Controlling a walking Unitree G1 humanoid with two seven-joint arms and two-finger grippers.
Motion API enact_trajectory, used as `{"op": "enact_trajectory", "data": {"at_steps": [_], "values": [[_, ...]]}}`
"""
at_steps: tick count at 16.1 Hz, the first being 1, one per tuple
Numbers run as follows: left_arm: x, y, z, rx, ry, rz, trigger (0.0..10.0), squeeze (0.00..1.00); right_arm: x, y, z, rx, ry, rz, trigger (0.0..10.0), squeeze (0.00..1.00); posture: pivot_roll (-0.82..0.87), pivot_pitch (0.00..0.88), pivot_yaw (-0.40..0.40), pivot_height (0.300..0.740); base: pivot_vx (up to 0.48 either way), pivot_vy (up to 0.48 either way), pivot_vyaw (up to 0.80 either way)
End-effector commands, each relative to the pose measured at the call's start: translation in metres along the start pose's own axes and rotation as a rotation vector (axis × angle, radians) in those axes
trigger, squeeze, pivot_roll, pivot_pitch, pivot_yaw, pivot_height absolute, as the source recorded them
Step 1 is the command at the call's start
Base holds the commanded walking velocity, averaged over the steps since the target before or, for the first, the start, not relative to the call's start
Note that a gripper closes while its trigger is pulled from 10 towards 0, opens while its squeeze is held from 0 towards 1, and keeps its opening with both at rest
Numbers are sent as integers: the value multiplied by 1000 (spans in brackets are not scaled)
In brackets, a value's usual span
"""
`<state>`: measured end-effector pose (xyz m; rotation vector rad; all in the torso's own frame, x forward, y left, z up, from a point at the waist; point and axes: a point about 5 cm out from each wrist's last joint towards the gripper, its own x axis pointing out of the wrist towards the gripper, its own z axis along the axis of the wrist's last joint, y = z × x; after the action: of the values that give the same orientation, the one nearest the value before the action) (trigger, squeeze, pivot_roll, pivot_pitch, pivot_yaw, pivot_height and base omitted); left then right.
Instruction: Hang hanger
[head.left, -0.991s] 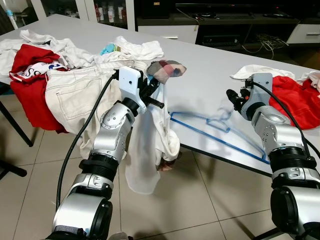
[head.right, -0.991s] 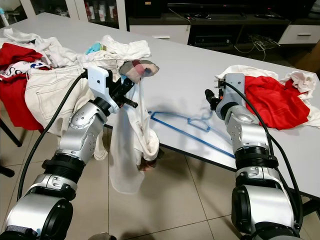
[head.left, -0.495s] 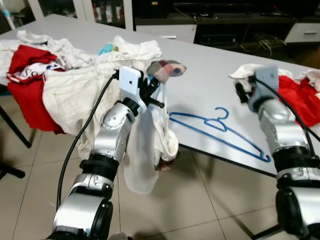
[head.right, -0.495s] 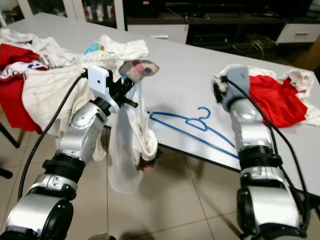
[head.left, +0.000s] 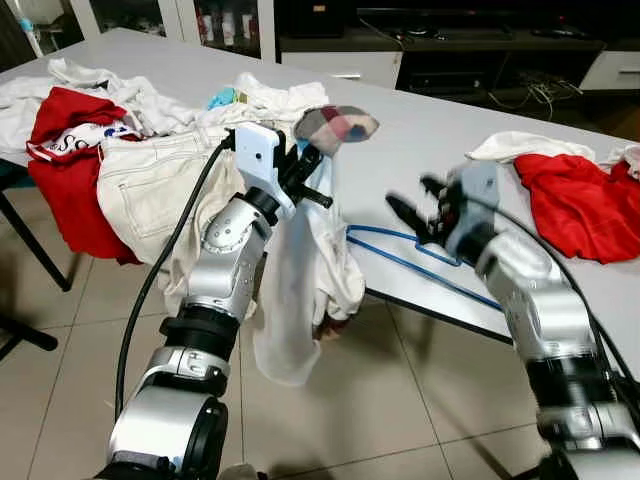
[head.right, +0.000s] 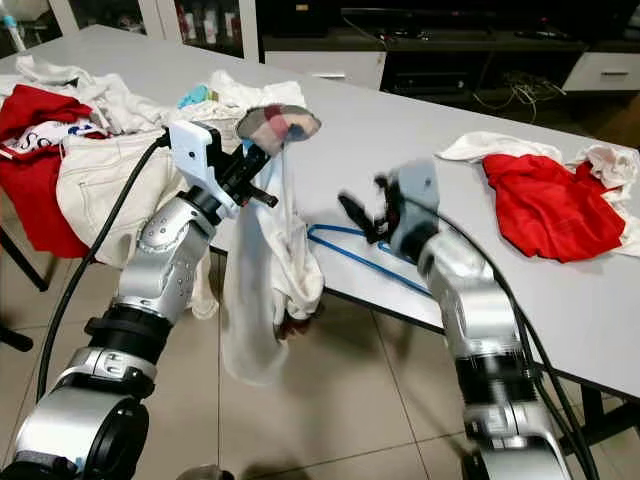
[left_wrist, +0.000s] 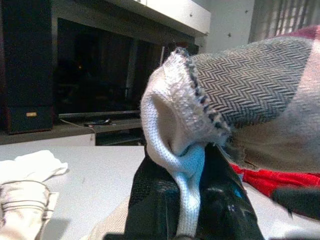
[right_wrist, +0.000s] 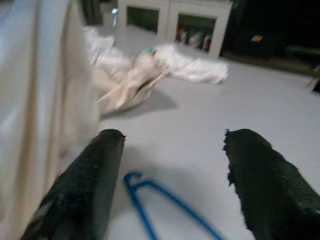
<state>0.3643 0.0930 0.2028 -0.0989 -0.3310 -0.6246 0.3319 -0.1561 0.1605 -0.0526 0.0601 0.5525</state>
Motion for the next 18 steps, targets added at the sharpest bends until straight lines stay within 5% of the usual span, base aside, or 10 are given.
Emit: {"op": "enact_trajectory", "data": {"at_steps": [1,2,3,4,9,12,13,18], "values": [[9,-4,14,19,-40,-31,824,0,-1,5,2,-3,2,32,10000,1000,-68,0,-5,740,0,0,0],[9,-7,11,9,-25,-53,3137,0,-1,15,-4,-1,34,66,10000,969,-69,0,-4,740,0,0,0],[7,-10,8,3,-13,-74,6510,0,-1,21,-10,-1,59,73,10000,0,-67,0,-4,740,0,0,0],[6,-12,6,-4,0,-84,10000,0,0,24,-17,15,79,61,10000,0,-67,0,-4,740,0,0,0],[-2,-9,7,-71,-8,-78,10000,0,2,64,-35,81,88,156,10000,0,-56,0,-8,740,0,0,0],[0,-10,9,-67,-7,-85,10000,0,8,73,-26,130,40,192,10000,0,-50,0,-10,740,0,0,0],[1,-13,8,-57,-1,-100,10000,0,8,72,-18,158,5,216,10000,1000,-50,0,-10,740,0,0,0],[-2,-17,3,-51,23,-122,10000,0,-12,35,-24,175,53,143,10000,1000,-53,0,-8,740,0,0,0]]}}
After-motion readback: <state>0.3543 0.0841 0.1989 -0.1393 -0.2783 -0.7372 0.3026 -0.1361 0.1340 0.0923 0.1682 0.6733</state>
